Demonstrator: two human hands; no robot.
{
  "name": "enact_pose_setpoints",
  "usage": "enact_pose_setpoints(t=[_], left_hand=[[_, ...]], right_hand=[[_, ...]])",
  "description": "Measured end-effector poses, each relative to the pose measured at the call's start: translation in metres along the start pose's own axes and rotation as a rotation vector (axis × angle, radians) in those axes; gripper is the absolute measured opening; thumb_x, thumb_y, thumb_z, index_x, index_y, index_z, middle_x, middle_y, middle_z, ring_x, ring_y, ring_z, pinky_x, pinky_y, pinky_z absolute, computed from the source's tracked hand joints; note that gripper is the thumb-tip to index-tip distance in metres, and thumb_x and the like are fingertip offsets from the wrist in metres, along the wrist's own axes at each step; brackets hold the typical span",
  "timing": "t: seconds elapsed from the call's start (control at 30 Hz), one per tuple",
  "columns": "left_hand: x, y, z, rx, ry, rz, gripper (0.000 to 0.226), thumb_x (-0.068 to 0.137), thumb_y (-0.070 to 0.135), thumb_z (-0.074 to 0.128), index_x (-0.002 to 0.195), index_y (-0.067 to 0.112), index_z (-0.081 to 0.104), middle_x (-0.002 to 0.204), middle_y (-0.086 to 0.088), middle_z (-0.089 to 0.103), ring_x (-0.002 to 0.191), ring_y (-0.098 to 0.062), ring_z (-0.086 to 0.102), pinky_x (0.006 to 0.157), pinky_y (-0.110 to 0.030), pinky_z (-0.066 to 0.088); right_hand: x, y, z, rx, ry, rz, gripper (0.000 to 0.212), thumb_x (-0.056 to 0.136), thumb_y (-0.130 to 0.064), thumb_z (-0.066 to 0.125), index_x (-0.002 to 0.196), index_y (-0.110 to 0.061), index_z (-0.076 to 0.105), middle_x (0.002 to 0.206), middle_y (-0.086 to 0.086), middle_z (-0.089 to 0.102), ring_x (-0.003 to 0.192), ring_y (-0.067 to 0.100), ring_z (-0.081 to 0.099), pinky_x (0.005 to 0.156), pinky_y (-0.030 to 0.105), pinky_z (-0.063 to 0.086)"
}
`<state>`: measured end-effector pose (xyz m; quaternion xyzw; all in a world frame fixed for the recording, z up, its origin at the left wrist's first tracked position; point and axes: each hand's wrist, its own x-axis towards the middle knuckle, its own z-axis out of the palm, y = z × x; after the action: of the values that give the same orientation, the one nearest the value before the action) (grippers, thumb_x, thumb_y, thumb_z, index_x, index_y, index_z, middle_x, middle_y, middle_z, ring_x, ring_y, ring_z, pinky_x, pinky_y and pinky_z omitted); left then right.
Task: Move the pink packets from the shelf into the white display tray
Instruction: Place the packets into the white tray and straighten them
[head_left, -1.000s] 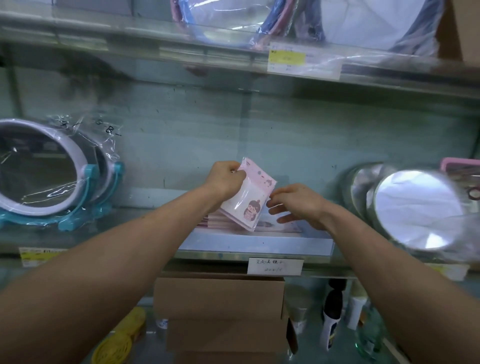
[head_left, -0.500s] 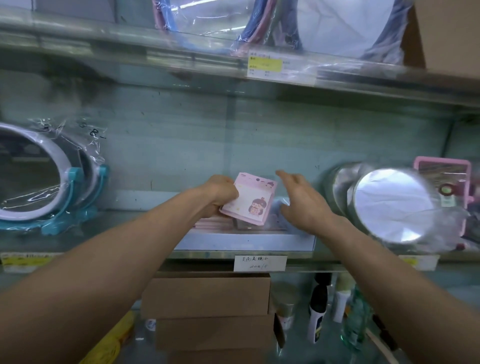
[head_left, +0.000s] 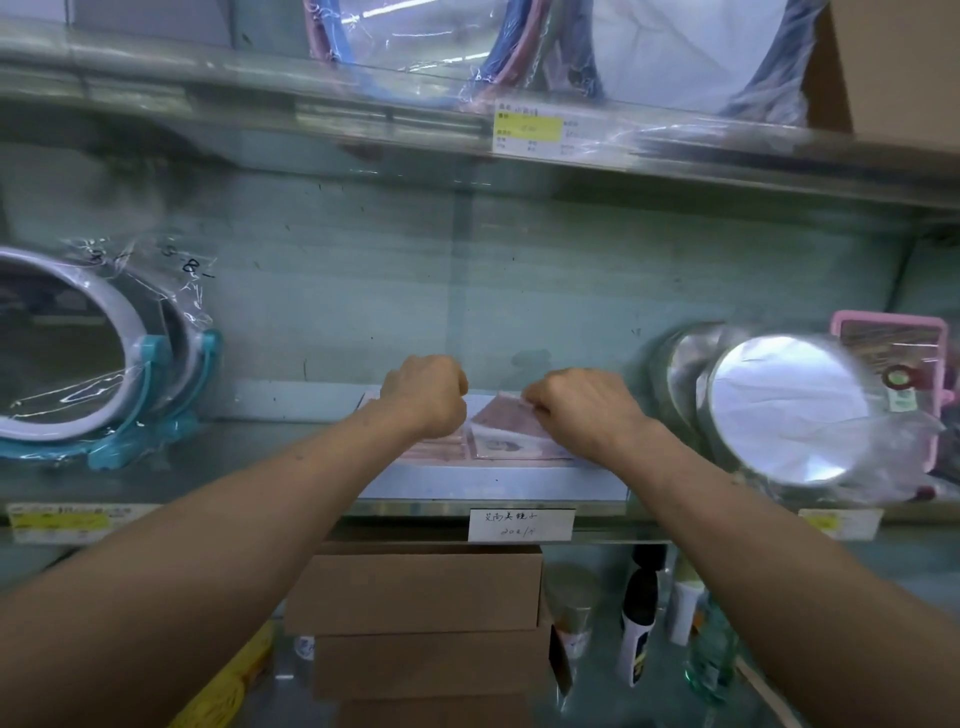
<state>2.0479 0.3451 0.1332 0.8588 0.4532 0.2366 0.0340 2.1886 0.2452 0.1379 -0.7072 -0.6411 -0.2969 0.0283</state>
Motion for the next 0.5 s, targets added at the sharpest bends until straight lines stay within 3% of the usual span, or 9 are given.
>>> enact_pose_setpoints(t=[0.1,0.23,0.33,0.5], left_hand=[[-0.004,-0.005,0.007,0.196,-0.018,0.020,0.034,0.090,0.011,0.051,0.121,0.019,0.063,0.126,-0.005,0.057,0.120,-0.026,0.047,0.094,-0.034,0.039],[-0.007,-0.013,0.016,0.252,-0.027,0.027,0.034,0.085,0.004,0.051,0.113,0.016,0.067,0.121,-0.004,0.060,0.111,-0.026,0.055,0.082,-0.032,0.042],[-0.008,-0.013,0.016,0.280,-0.011,0.048,0.034,0.085,0.004,0.050,0.113,0.015,0.066,0.120,-0.004,0.060,0.109,-0.026,0.056,0.078,-0.031,0.042],[-0.006,-0.011,0.019,0.355,-0.006,0.075,0.035,0.087,0.006,0.050,0.119,0.014,0.061,0.121,-0.006,0.057,0.112,-0.027,0.053,0.083,-0.034,0.042]], right_hand=[[0.008,-0.013,0.007,-0.097,-0.053,-0.033,0.028,0.089,-0.001,0.048,0.107,-0.013,0.065,0.115,0.008,0.061,0.108,0.029,0.058,0.070,0.028,0.031],[0.021,-0.018,0.022,-0.070,-0.161,0.005,0.023,0.086,0.001,0.052,0.098,-0.014,0.064,0.098,0.006,0.058,0.097,0.027,0.058,0.067,0.027,0.035],[0.028,-0.016,0.038,0.097,-0.288,0.046,0.028,0.085,-0.007,0.052,0.108,-0.015,0.067,0.108,0.003,0.066,0.100,0.026,0.061,0.077,0.028,0.045],[0.033,-0.012,0.053,0.218,-0.336,0.110,0.033,0.086,-0.011,0.051,0.114,-0.017,0.067,0.116,0.003,0.065,0.107,0.023,0.059,0.090,0.028,0.043]])
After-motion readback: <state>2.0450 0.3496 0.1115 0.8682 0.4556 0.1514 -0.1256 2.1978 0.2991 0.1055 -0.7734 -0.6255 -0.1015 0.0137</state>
